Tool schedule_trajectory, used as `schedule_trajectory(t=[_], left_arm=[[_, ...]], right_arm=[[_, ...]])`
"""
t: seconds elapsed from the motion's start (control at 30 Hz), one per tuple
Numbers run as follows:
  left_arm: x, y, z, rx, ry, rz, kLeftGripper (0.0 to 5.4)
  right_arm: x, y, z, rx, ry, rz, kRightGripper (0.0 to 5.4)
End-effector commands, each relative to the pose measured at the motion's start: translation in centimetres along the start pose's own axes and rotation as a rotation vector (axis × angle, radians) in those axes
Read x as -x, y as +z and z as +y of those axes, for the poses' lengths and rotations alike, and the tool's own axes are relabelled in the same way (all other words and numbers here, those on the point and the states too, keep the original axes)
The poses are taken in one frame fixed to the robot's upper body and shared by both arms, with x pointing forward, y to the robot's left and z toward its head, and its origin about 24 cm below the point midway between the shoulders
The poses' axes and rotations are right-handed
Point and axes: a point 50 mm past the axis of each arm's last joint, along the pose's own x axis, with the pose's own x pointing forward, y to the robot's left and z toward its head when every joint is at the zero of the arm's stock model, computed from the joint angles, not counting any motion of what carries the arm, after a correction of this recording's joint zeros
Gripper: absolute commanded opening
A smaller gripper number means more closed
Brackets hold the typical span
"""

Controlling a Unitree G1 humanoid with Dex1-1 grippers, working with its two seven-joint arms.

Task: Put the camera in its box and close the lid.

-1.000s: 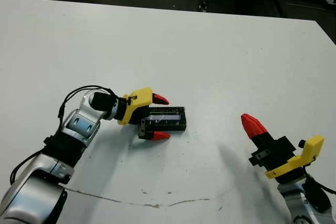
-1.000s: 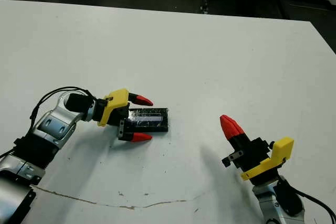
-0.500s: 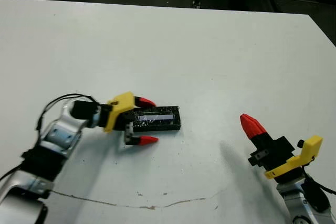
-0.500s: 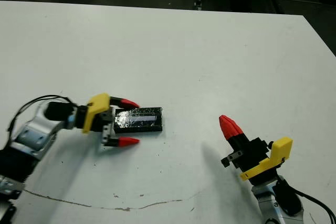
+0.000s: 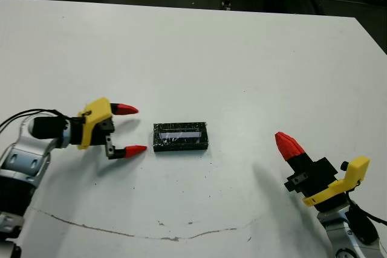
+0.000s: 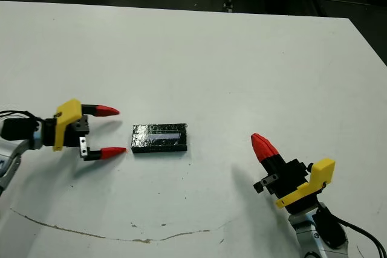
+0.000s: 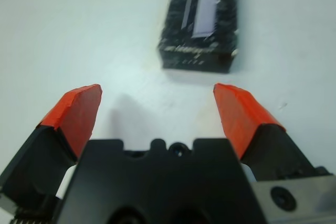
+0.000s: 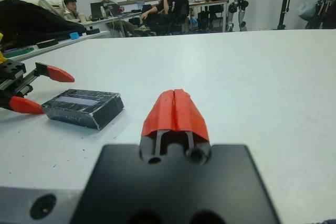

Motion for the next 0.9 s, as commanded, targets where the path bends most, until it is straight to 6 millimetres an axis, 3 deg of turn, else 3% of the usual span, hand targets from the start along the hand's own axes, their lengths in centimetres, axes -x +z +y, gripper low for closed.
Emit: schedule_trajectory(t=[0.03,0.27,0.43,0.7,0.9], left_arm=[[1.4,-1.1,-0.1,0.044,0.046,0.038,5.39],[4.1,-0.5,-0.3,0.115,0.083,-0.024,5.39],[4.8,1.5,-1.6,0.167,0.285,-0.131,5.32],[3.0,3.2,-5.3,0.328,0.679,-0.506,4.22],[2.1,3.6,-8.0,0.426,0.813,-0.639,3.35]], right_arm=[[0.2,0.0,-0.2,0.004,-0.002,0.006,0.0],[0.2,-0.1,-0.2,0.002,0.001,0.007,0.0],[0.2,-0.1,-0.2,-0.002,0.004,0.009,0.0],[0.1,0.0,-0.1,0.007,-0.02,0.01,0.0],[-0.5,0.4,0.4,0.005,-0.061,-0.011,0.0]])
